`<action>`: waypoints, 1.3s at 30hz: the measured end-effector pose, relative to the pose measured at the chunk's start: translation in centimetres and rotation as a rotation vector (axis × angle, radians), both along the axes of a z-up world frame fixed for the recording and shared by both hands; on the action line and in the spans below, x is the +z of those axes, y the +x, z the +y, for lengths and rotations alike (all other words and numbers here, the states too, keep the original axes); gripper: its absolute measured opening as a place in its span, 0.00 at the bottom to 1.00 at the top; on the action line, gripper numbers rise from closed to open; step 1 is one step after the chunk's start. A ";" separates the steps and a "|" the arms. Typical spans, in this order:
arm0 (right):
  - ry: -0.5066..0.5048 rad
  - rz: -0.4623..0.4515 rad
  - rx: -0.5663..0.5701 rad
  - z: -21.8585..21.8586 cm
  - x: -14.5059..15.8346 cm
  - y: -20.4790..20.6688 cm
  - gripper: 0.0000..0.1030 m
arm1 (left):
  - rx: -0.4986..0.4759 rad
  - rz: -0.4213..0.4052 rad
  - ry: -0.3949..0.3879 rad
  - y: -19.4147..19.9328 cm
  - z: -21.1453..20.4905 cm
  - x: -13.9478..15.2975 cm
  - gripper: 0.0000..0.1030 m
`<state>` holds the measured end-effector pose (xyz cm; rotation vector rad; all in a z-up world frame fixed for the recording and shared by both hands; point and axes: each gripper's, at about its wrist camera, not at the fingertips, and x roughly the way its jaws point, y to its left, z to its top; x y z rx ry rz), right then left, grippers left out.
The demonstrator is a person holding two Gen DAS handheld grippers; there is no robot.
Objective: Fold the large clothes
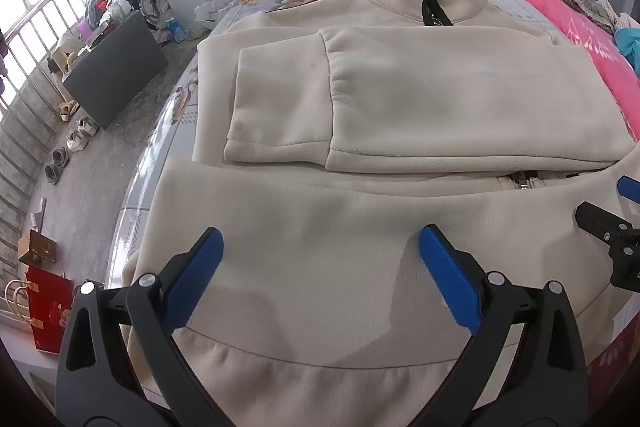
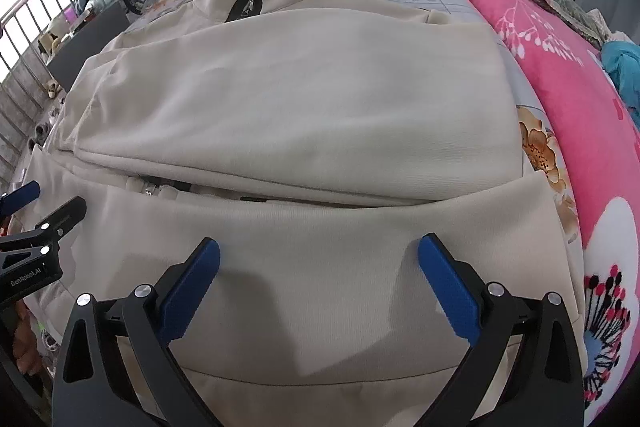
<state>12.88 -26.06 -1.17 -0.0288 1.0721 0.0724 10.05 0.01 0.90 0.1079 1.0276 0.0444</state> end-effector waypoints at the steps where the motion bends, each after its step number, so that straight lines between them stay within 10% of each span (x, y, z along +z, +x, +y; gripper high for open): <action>1: -0.003 0.002 0.000 0.1 0.0 0.0 0.94 | 0.000 0.001 -0.001 0.0 0.0 0.0 0.92; 27: -0.019 0.061 0.033 0.0 0.3 0.7 0.94 | -0.047 -0.067 -0.011 0.0 1.1 1.8 0.92; 34: 0.112 -0.011 0.081 -1.5 7.5 3.9 0.94 | -0.151 -0.290 0.015 3.1 2.2 9.5 0.92; 39: 0.143 -0.102 0.101 -2.0 13.0 9.5 0.94 | -0.214 -0.344 -0.121 9.6 1.6 13.6 0.92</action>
